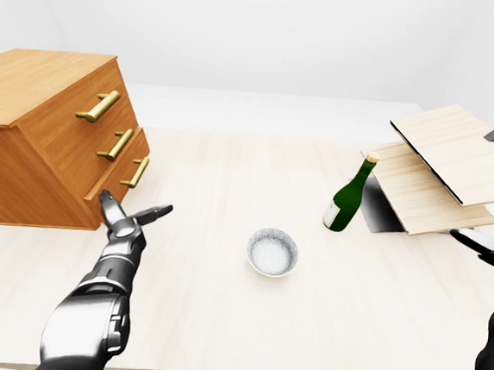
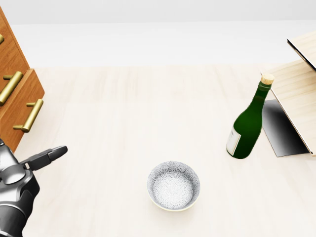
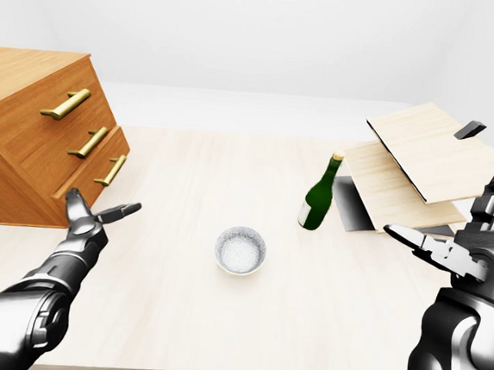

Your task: Close the bottom drawer of the cabinet.

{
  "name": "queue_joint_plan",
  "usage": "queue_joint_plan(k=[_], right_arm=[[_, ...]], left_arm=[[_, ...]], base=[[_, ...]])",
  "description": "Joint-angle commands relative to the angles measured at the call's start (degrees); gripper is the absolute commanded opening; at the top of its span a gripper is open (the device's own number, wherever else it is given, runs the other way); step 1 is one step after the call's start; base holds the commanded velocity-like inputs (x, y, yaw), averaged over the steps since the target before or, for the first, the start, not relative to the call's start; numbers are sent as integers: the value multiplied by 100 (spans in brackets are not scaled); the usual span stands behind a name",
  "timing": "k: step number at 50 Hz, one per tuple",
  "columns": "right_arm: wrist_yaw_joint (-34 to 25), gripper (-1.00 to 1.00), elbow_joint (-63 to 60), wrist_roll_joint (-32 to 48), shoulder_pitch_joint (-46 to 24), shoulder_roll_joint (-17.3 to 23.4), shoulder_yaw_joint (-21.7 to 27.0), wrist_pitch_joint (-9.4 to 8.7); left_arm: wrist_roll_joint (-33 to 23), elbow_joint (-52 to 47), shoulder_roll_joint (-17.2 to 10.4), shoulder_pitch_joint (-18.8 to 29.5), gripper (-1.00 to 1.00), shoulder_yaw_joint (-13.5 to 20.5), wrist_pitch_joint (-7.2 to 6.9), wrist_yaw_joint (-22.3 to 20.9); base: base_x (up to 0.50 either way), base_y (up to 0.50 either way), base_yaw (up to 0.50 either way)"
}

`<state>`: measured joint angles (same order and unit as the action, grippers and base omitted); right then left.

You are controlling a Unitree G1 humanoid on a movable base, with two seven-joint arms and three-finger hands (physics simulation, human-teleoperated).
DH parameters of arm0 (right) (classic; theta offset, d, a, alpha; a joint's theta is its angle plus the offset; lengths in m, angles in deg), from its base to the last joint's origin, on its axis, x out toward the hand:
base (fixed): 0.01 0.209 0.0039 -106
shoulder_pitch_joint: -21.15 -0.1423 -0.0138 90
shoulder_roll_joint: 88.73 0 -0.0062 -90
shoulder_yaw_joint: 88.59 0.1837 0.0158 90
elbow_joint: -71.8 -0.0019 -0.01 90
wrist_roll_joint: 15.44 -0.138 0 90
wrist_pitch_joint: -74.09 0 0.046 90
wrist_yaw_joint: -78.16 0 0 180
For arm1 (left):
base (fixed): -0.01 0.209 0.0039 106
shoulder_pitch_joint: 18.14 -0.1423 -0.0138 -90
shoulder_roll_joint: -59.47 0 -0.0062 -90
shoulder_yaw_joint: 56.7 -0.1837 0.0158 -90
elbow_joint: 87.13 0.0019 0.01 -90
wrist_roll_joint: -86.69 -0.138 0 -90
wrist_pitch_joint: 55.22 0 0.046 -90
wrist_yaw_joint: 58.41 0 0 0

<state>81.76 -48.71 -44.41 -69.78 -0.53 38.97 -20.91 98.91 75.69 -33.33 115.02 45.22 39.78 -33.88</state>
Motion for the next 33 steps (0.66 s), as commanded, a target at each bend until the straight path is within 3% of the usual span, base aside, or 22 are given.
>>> queue_joint_plan(k=[1,18,33], right_arm=[[-15,100,45,15,2,-9,-13,0],[-4,100,15,-12,9,2,5,0],[-6,100,-4,-15,14,-5,12,0]], left_arm=[[17,-14,-277,-115,100,275,0,547],[271,-59,-559,-94,100,493,0,547],[658,-108,-604,-69,100,508,0,547]], base=[[0,0,0],[0,0,0],[0,0,0]])
